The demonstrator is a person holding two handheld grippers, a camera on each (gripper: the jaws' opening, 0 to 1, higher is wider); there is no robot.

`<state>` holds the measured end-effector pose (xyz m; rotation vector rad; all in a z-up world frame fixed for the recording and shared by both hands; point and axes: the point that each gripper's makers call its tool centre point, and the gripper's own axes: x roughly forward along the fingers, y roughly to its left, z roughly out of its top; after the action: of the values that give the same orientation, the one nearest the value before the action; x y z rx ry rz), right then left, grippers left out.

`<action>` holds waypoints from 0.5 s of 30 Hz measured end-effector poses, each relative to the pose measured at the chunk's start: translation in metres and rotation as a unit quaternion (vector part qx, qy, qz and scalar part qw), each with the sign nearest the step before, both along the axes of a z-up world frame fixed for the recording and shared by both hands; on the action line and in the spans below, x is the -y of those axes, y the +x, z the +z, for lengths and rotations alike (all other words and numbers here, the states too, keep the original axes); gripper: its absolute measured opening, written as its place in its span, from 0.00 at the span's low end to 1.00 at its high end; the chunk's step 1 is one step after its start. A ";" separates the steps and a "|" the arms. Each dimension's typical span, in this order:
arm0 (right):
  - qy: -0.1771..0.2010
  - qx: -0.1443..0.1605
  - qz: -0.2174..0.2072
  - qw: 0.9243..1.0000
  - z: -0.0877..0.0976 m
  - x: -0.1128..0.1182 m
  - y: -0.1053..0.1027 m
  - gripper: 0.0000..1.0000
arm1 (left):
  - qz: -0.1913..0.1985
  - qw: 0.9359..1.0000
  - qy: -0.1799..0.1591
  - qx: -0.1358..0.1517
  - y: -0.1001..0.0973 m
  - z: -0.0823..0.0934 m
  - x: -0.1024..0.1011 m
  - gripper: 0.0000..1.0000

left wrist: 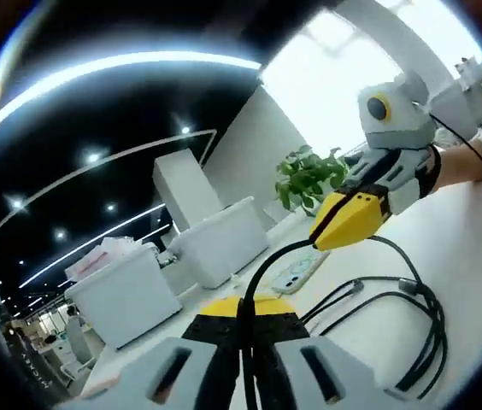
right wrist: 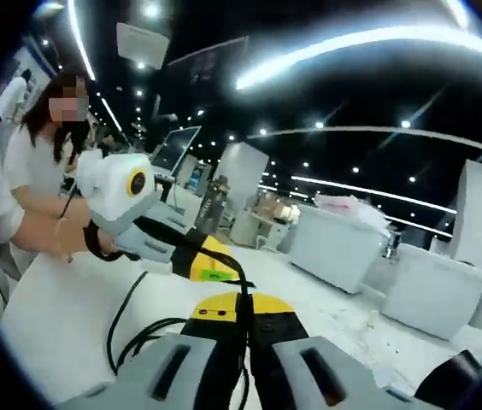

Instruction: Coil the Type-C to USB data cable on the desktop and secure it with Velcro straps.

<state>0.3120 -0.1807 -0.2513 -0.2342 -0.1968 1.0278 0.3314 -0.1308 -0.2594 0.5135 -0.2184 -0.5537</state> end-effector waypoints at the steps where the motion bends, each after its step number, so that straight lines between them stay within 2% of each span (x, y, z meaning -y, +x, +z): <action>1: 0.038 -0.034 0.007 0.999 0.004 0.002 0.002 0.04 | 0.001 1.000 -0.004 0.004 -0.001 0.002 -0.002 0.04; 2: 0.086 -0.074 0.007 0.994 0.010 0.007 0.006 0.04 | 0.010 1.000 -0.014 0.008 -0.001 0.005 -0.006 0.04; 3: 0.121 -0.097 0.007 0.988 0.018 0.015 0.013 0.05 | 0.016 1.000 -0.013 0.010 -0.002 0.006 -0.010 0.04; 5: 0.152 -0.129 -0.021 0.980 0.021 0.036 0.034 0.05 | 0.025 0.999 -0.022 0.017 -0.005 0.011 -0.017 0.04; 6: 0.145 -0.132 -0.036 0.980 0.017 0.044 0.044 0.05 | 0.025 0.999 -0.026 0.022 -0.007 0.014 -0.020 0.04; 8: 0.094 -0.111 -0.055 0.988 0.002 0.050 0.057 0.07 | 0.020 0.999 -0.039 0.033 -0.012 0.020 -0.022 0.04; 9: 0.060 -0.108 -0.064 0.990 -0.012 0.049 0.063 0.13 | 0.017 0.998 -0.039 0.035 -0.014 0.022 -0.022 0.04; 10: 0.039 -0.115 -0.070 0.990 -0.027 0.047 0.067 0.18 | 0.010 0.998 -0.042 0.046 -0.018 0.028 -0.019 0.04; 11: 0.014 -0.135 -0.052 0.989 -0.048 0.037 0.065 0.20 | 0.010 0.998 -0.042 0.053 -0.020 0.031 -0.018 0.04; 12: 0.001 -0.139 -0.049 0.989 -0.056 0.034 0.065 0.21 | 0.009 0.997 -0.038 0.061 -0.022 0.033 -0.016 0.04; 13: -0.028 -0.136 -0.046 0.989 -0.071 0.027 0.066 0.21 | 0.006 0.997 -0.034 0.069 -0.025 0.035 -0.015 0.04; 15: -0.068 -0.130 -0.034 0.989 -0.087 0.017 0.065 0.22 | 0.000 0.996 -0.031 0.082 -0.030 0.039 -0.011 0.04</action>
<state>0.3766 -0.1982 -0.3383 -0.2264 0.1164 0.9945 0.3012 -0.1202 -0.2200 0.4982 -0.3918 -0.5035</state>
